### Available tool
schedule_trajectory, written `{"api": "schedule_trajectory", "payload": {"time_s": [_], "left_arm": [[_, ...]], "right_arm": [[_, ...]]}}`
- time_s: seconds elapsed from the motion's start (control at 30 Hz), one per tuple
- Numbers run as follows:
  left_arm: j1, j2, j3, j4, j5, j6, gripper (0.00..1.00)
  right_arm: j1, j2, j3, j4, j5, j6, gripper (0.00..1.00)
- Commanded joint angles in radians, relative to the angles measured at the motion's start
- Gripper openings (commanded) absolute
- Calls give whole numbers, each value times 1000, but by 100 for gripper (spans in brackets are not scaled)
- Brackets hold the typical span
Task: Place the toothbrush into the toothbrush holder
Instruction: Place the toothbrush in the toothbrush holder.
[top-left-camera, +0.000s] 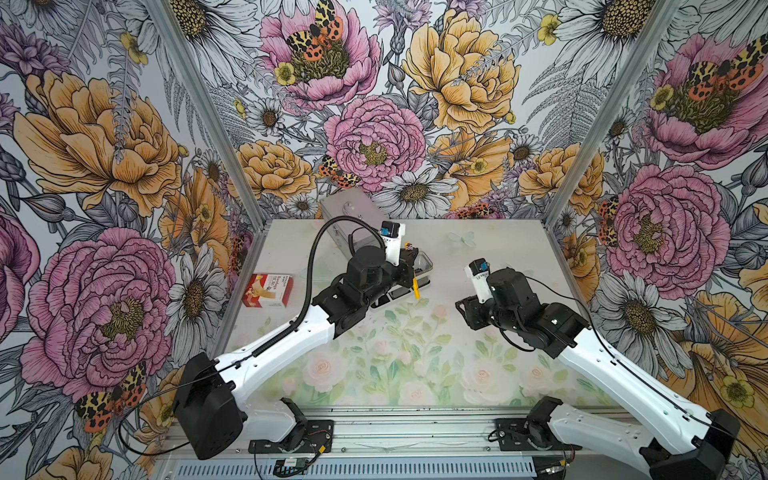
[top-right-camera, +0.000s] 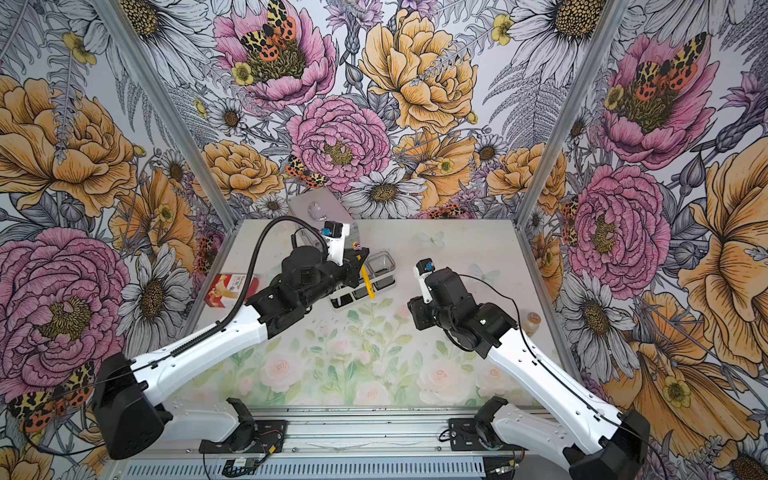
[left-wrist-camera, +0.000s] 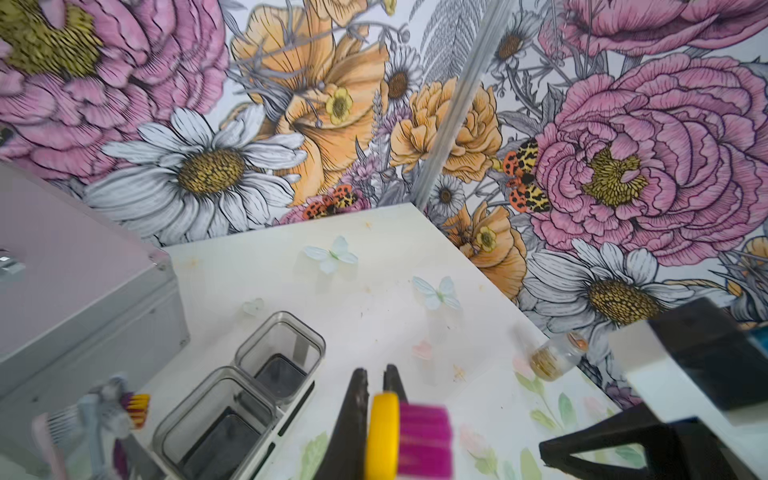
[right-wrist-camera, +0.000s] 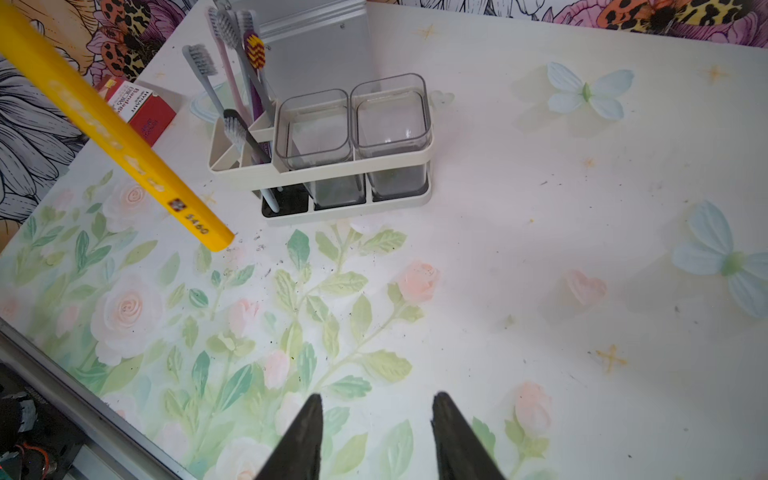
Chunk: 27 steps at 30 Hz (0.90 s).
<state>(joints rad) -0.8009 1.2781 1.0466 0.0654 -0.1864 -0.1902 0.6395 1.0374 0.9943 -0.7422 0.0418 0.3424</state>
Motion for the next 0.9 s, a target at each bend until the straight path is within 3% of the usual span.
{"api": "schedule_trajectory", "payload": {"time_s": [0.0,0.2,0.87], "left_arm": [[-12,-42,-73,156,-236,160,0],[9,-68,-163,322,-351,275,0],[15,115,-175,384,-457,328,0]], "right_arm": [[-7,23,17,1,18,-19,45],[-9,32,-4,0,-15,-20,44],[-9,23,-21,-1,-29,-17,43]]}}
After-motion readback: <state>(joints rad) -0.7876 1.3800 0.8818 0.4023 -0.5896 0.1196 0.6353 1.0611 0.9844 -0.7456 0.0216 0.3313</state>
